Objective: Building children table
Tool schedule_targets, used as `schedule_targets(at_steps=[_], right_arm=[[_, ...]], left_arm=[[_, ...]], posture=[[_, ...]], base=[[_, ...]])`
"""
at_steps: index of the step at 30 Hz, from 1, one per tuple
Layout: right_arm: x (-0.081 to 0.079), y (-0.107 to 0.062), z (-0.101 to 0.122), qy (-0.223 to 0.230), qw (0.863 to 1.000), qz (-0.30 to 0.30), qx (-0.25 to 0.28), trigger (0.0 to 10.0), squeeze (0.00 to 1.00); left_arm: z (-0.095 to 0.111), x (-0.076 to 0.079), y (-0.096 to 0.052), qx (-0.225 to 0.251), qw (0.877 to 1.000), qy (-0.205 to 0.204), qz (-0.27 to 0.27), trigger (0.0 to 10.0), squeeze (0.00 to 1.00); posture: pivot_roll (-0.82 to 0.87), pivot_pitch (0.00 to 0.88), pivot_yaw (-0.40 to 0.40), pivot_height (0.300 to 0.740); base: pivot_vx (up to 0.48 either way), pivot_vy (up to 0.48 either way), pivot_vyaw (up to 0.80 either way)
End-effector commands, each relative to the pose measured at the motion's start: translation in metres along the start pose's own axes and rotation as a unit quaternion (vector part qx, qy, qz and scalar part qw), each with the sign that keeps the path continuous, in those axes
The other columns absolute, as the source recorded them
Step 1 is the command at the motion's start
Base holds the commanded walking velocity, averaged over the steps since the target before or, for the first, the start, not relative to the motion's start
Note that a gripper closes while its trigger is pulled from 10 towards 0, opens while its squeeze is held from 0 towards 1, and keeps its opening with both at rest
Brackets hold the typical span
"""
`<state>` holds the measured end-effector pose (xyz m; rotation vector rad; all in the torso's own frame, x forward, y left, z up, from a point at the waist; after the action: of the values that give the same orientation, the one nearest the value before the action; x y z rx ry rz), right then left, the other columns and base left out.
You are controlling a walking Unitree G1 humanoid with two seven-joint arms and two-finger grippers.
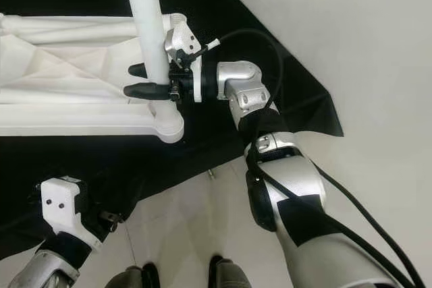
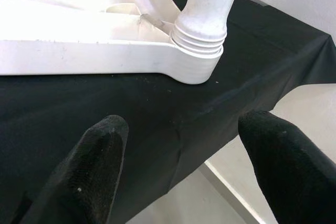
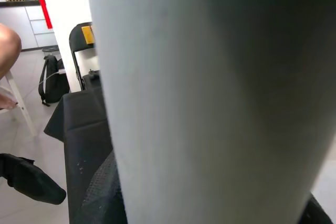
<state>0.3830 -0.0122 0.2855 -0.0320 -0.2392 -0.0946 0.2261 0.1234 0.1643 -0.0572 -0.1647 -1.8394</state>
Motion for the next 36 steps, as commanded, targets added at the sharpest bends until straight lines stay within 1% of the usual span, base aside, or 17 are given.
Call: schedule_targets(at_steps=[1, 6, 7, 8, 9, 10, 11, 13, 22, 23, 24, 25, 27, 28, 30, 35, 36], right_arm=[[0.001, -0.005, -0.011, 0.010, 1.000, -0.018, -0.001, 0.0, 0.00], [0.018, -0.016, -0.018, 0.005, 0.991, -0.133, 0.002, 0.0, 0.00], [0.029, -0.023, -0.031, -0.007, 0.969, -0.245, -0.029, 0.0, 0.00], [0.029, -0.023, -0.031, -0.007, 0.969, -0.245, -0.029, 0.0, 0.00], [0.040, -0.043, -0.041, -0.018, 0.907, -0.418, -0.051, 0.0, 0.00], [0.040, -0.043, -0.041, -0.018, 0.907, -0.418, -0.051, 0.0, 0.00], [0.019, -0.053, -0.041, -0.010, 0.846, -0.532, -0.036, 0.0, 0.00], [0.016, -0.049, -0.039, -0.004, 0.843, -0.537, -0.029, 0.0, 0.00], [0.024, -0.020, -0.032, -0.002, 0.865, -0.502, -0.005, 0.0, 0.00], [0.022, -0.012, -0.029, -0.002, 0.871, -0.491, -0.005, 1.5, 0.00], [0.022, -0.012, -0.029, -0.002, 0.871, -0.491, -0.005, 1.5, 0.00], [0.023, -0.009, -0.025, 0.002, 0.876, -0.483, 0.009, 10.0, 0.00], [0.019, -0.007, -0.020, 0.003, 0.875, -0.483, 0.012, 10.0, 0.00], [0.014, -0.001, -0.010, 0.012, 0.886, -0.462, 0.029, 10.0, 1.00], [0.013, 0.000, -0.008, 0.013, 0.889, -0.457, 0.031, 10.0, 1.00], [0.015, 0.015, 0.013, 0.046, 0.931, -0.352, 0.089, 10.0, 1.00], [0.012, 0.022, 0.017, 0.027, 0.953, -0.290, 0.086, 10.0, 1.00]], left_arm=[[-0.001, 0.000, -0.004, -0.006, 1.000, -0.002, -0.001, 10.0, 0.00], [-0.001, 0.000, -0.004, -0.006, 1.000, -0.003, -0.001, 10.0, 0.00], [-0.001, -0.001, -0.005, -0.007, 1.000, -0.003, -0.001, 10.0, 0.00], [-0.001, -0.001, -0.005, -0.007, 1.000, -0.003, -0.001, 10.0, 0.00], [-0.001, -0.002, -0.005, -0.008, 1.000, -0.003, -0.001, 10.0, 0.00], [-0.001, -0.002, -0.005, -0.008, 1.000, -0.003, -0.001, 10.0, 0.00], [-0.001, -0.004, -0.004, -0.010, 1.000, -0.004, -0.004, 10.0, 0.00], [-0.001, -0.005, -0.003, -0.011, 1.000, -0.004, -0.008, 10.0, 0.00], [-0.003, -0.007, 0.001, -0.014, 1.000, 0.000, -0.015, 10.0, 0.00], [-0.003, -0.008, 0.001, -0.013, 1.000, 0.001, -0.014, 10.0, 0.00], [-0.003, -0.008, 0.001, -0.013, 1.000, 0.001, -0.014, 10.0, 0.00], [-0.003, -0.008, 0.002, -0.012, 1.000, 0.001, -0.013, 10.0, 0.00], [-0.003, -0.008, 0.002, -0.012, 1.000, 0.001, -0.012, 10.0, 0.00], [-0.003, -0.008, 0.002, -0.012, 1.000, 0.001, -0.013, 10.0, 0.00], [-0.003, -0.008, 0.003, -0.012, 1.000, 0.000, -0.013, 10.0, 0.00], [-0.003, -0.007, 0.003, -0.011, 1.000, -0.001, -0.014, 10.0, 0.00], [-0.003, -0.006, 0.003, -0.010, 1.000, -0.002, -0.014, 10.0, 0.00]], posture=[[0.04, 0.253, -0.026, 0.740], [0.03, 0.256, -0.022, 0.740], [0.03, 0.257, -0.020, 0.740], [0.03, 0.257, -0.020, 0.740], [0.02, 0.259, -0.010, 0.740], [0.02, 0.259, -0.010, 0.740], [0.02, 0.263, 0.014, 0.740], [0.02, 0.257, 0.016, 0.740], [0.03, 0.230, 0.020, 0.740], [0.03, 0.226, 0.019, 0.740], [0.03, 0.226, 0.019, 0.740], [0.03, 0.224, 0.018, 0.740], [0.03, 0.223, 0.018, 0.740], [0.03, 0.221, 0.016, 0.740], [0.03, 0.221, 0.016, 0.740], [0.03, 0.212, 0.010, 0.740], [0.03, 0.209, 0.005, 0.740]], base=[[0.000, 0.000, 0.00], [0.000, 0.000, 0.00], [0.000, 0.000, 0.00], [0.000, 0.000, 0.00], [0.000, 0.000, 0.00], [0.000, 0.000, 0.00], [0.000, 0.000, 0.00], [0.000, 0.000, 0.00], [0.000, 0.000, 0.00], [0.000, 0.000, 0.00], [0.000, 0.000, 0.00], [0.000, 0.000, 0.00], [0.000, 0.000, 0.00], [0.000, 0.000, 0.00], [0.000, 0.000, 0.00], [0.000, 0.000, 0.00], [0.000, 0.000, 0.00]])
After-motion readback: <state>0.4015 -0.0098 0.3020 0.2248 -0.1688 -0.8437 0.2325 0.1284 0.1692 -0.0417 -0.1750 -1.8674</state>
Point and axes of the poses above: a point about 5 cm out from each wrist's last joint towards the gripper, its own y axis pointing out of the wrist towards the gripper, its own z axis along the axis of the wrist's last joint, x = y × z, the point moved 5 cm from there along y, pointing out of the wrist towards the gripper, and after that the axes turned 2 degrees about y, right-handed, at the moved point
